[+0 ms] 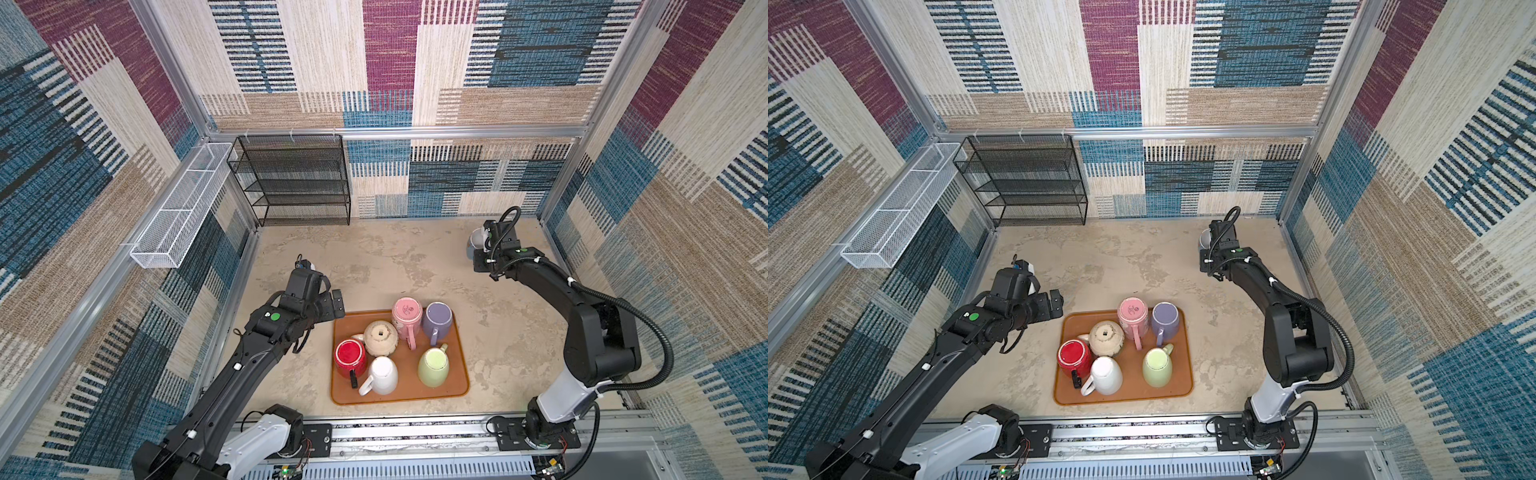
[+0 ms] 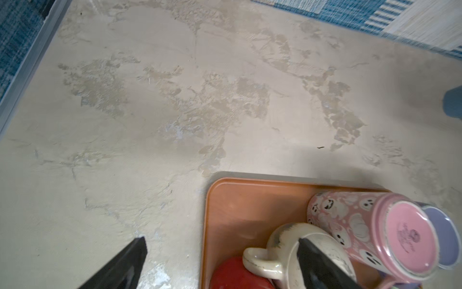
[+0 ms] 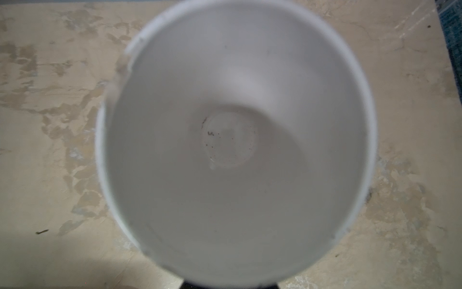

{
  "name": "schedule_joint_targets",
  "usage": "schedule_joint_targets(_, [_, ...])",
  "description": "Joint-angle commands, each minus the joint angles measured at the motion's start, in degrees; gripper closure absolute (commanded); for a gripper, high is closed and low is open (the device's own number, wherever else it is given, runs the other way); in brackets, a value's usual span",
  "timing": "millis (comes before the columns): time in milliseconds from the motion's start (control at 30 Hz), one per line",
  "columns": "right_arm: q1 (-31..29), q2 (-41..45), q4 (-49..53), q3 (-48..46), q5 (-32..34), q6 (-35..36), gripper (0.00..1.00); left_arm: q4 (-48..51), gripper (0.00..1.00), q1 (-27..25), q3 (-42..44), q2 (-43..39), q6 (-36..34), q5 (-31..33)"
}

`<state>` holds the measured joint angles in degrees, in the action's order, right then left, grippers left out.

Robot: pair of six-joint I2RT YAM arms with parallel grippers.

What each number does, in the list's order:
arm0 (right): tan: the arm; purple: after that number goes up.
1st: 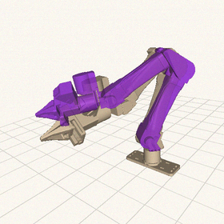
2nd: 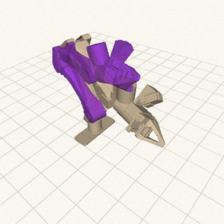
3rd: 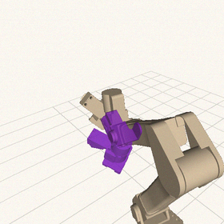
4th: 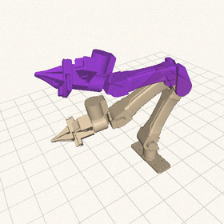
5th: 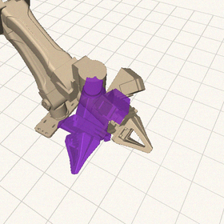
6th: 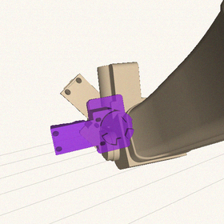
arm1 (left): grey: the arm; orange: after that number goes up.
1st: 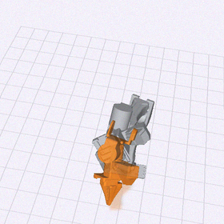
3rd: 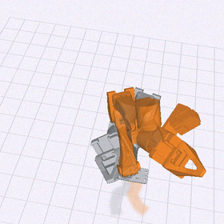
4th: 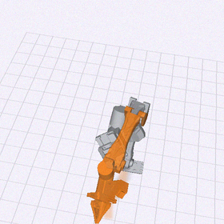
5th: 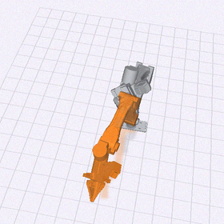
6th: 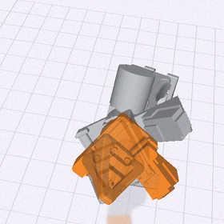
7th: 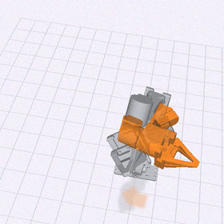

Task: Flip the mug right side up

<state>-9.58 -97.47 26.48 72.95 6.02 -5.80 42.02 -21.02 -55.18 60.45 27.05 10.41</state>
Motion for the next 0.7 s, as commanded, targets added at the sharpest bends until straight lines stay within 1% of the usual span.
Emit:
schedule_joint_targets(0, [1.1, -1.75, -1.32, 1.66, 3.12, 1.23, 1.0, 3.98, 0.01, 0.06, -0.63, 1.56, 0.72, 1.33])
schedule_joint_targets(100, [3.08, -4.14, -0.58, 3.23, 3.03, 1.2, 1.0, 4.19, 0.01, 0.1, -0.83, 1.71, 0.35, -0.87])
schedule_joint_targets(267, [4.73, -7.56, 0.67, 5.62, 5.6, 2.1, 1.0, 4.54, 0.01, 0.1, -0.03, 0.3, 0.19, 0.82])
schedule_joint_targets(367, [5.86, -8.63, 0.61, 5.76, 5.33, 2.06, 1.0, 4.47, 0.01, 0.11, 0.25, -0.06, -0.15, 1.69])
schedule_joint_targets(467, [6.4, -9.47, 0.15, 5.46, 5.14, 2.07, 1.0, 4.43, 0.01, 0.19, 0.2, 0.59, -0.4, 1.18])
schedule_joint_targets(667, [6.88, -11.33, -0.37, 4.77, 5.25, 2.13, 0.92, 4.46, 0.01, 0.29, -0.02, 1.13, -1.42, -0.09])
